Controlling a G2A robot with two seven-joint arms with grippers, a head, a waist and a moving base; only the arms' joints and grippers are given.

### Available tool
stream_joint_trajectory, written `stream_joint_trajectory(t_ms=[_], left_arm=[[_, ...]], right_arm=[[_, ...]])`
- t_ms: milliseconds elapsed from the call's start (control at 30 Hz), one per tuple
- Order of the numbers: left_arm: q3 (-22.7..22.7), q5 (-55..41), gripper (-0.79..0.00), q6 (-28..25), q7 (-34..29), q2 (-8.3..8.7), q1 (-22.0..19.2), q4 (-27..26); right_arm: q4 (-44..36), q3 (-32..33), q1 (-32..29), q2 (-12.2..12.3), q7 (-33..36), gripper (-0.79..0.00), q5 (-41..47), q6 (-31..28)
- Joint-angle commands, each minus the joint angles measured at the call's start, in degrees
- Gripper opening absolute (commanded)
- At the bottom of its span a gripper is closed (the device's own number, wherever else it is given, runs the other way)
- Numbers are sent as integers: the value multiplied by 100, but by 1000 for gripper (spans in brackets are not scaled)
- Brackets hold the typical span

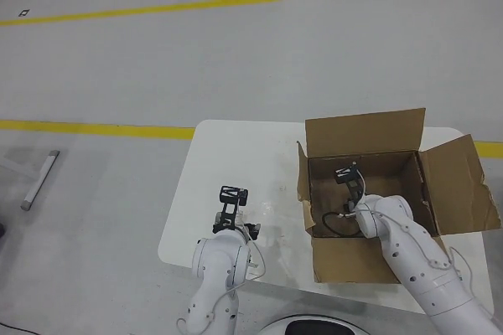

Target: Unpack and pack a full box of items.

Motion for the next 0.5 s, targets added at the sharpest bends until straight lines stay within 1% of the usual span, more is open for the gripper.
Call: stream_joint_trajectory(t_ms=[0, 367, 467], left_arm=[[0, 0, 0, 0, 0, 0, 0, 0], [0, 0, 0, 0, 0, 0, 0, 0], [0, 0, 0, 0, 0, 0, 0, 0]], right_arm=[[78, -19, 26, -9, -21, -489, -1, 0], [291, -65, 102, -49, -55, -462, 36, 2], [319, -70, 106, -57, -66, -465, 37, 3]])
